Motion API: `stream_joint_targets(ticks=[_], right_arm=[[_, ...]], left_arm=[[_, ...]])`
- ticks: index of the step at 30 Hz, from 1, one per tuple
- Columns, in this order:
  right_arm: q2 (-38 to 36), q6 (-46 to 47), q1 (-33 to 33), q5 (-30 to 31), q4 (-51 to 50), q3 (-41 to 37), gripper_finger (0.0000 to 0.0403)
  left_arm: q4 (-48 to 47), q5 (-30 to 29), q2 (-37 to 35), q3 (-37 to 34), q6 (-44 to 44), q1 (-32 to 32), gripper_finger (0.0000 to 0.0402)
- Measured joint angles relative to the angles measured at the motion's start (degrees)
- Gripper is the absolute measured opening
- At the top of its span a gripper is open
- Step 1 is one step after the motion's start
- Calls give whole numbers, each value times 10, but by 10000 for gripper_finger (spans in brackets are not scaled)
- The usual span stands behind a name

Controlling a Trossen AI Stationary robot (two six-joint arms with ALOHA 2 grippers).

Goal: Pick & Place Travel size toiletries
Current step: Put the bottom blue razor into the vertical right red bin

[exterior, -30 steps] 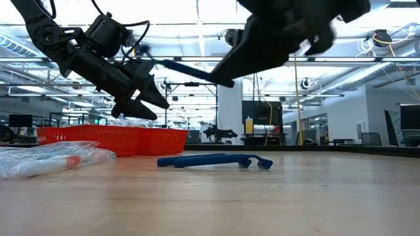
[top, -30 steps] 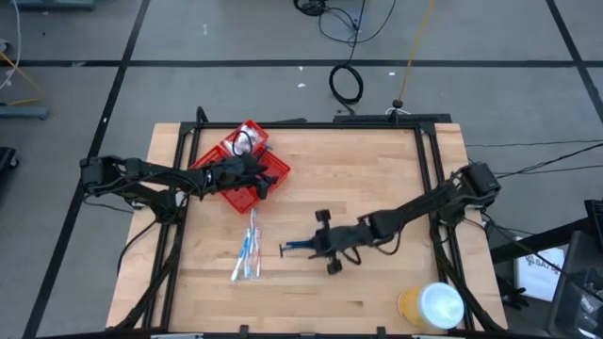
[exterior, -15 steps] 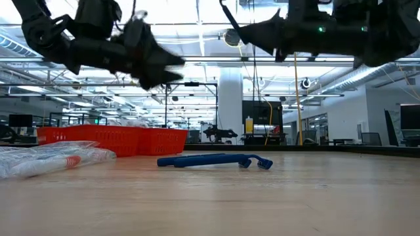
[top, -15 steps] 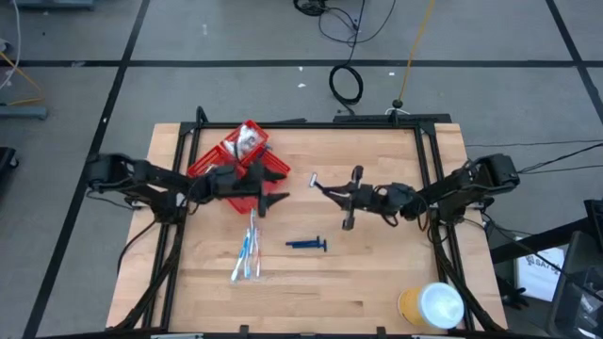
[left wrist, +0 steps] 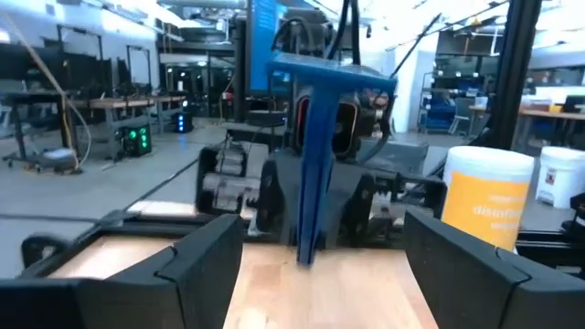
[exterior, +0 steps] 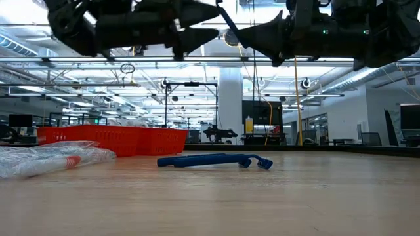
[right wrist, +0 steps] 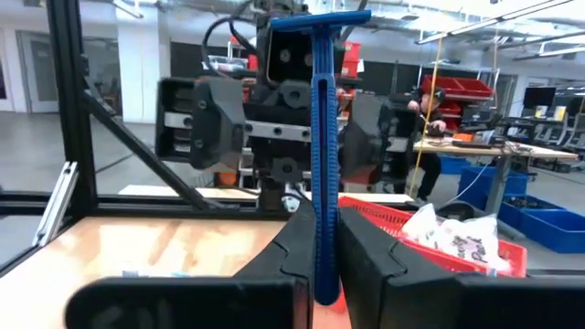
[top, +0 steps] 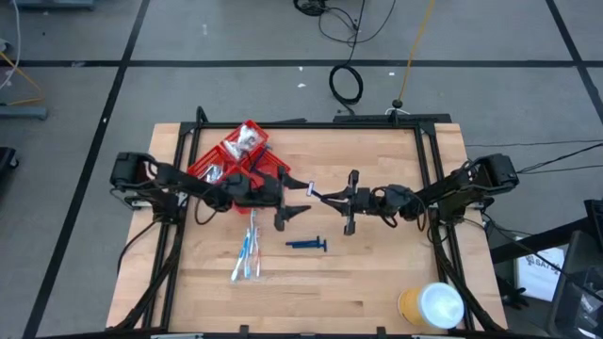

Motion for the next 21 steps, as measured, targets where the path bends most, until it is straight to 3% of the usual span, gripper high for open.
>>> stream_joint_targets(ticks=[13,21], right_arm=[[0,3,0,0,-9,0,19],[0,3,-1,0,-14,0,19]], left_arm=[[-3,0,42,48,35,2,283],[-33,-1,42,72,29,16,190]])
